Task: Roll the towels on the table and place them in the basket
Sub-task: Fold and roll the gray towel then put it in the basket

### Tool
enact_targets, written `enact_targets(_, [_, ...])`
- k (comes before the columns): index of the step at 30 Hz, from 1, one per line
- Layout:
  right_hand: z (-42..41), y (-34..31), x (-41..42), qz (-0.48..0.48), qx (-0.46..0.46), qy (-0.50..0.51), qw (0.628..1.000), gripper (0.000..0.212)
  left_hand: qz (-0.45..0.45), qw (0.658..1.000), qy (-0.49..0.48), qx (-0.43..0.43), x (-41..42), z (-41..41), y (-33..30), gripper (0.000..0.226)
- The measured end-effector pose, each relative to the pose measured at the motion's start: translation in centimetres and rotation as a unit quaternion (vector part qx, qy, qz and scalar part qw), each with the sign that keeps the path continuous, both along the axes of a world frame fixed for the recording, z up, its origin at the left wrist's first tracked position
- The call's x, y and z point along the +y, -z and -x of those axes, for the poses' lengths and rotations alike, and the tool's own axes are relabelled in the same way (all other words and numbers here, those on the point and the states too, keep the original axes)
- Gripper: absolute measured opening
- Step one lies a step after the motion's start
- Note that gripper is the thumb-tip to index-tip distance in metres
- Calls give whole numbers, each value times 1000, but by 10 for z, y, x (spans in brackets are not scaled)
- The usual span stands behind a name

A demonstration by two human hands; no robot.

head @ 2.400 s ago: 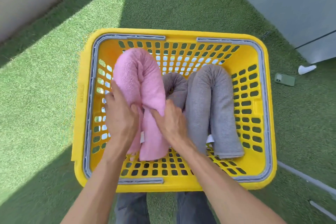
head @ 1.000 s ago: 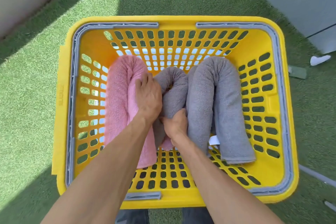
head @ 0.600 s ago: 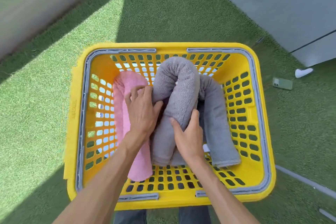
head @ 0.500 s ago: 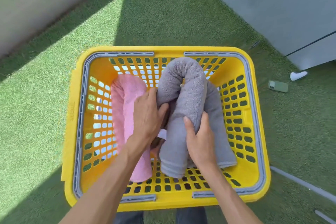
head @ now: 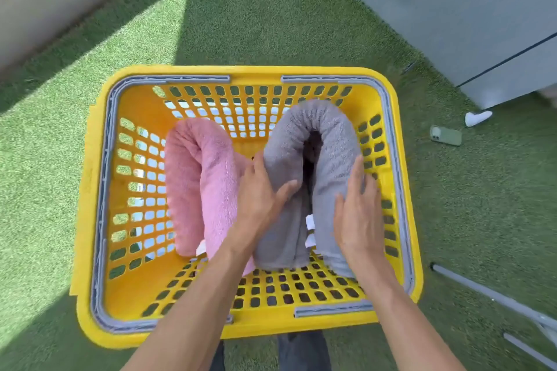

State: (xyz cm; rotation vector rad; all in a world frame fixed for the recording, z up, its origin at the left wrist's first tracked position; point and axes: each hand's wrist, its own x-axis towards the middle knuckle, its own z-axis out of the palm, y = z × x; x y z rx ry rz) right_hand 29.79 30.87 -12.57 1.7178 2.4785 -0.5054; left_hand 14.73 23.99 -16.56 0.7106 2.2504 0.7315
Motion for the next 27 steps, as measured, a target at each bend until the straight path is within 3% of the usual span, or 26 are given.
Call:
enact_targets(2, [-1,13,-8,31,-22,-5,999,85,17,1000,12,-1,-23,-3,15,79])
enact_targets(5, [-1,17,-4,50,-43,-7,998,90,31,998,29,37,-26,2,12,57])
enact_targets(8, [-4,7,5,12,-2,-11,1000,81,69,992,41,97,-8,10,-16,45])
enact_targets(13, [-15,13,-6,9,-15,-31,999,84,73,993,-10,93,3,-8,-38,51])
enact_targets(17, [-12,26,-9,68,-49,-28,996,80,105,990,61,68,-16,-45,-1,84])
enact_targets(19, [-10,23,-7,69,-40,-18,997,77,102,990,47,80,-22,-50,9,90])
enact_targets(24, [-11,14,-15,40,-43,-33,998,71,46,994,46,87,-26,-42,5,87])
enact_targets(27, [-4,8,-25,18,-31,-26,999,67,16,996,27,80,-36,-29,4,71])
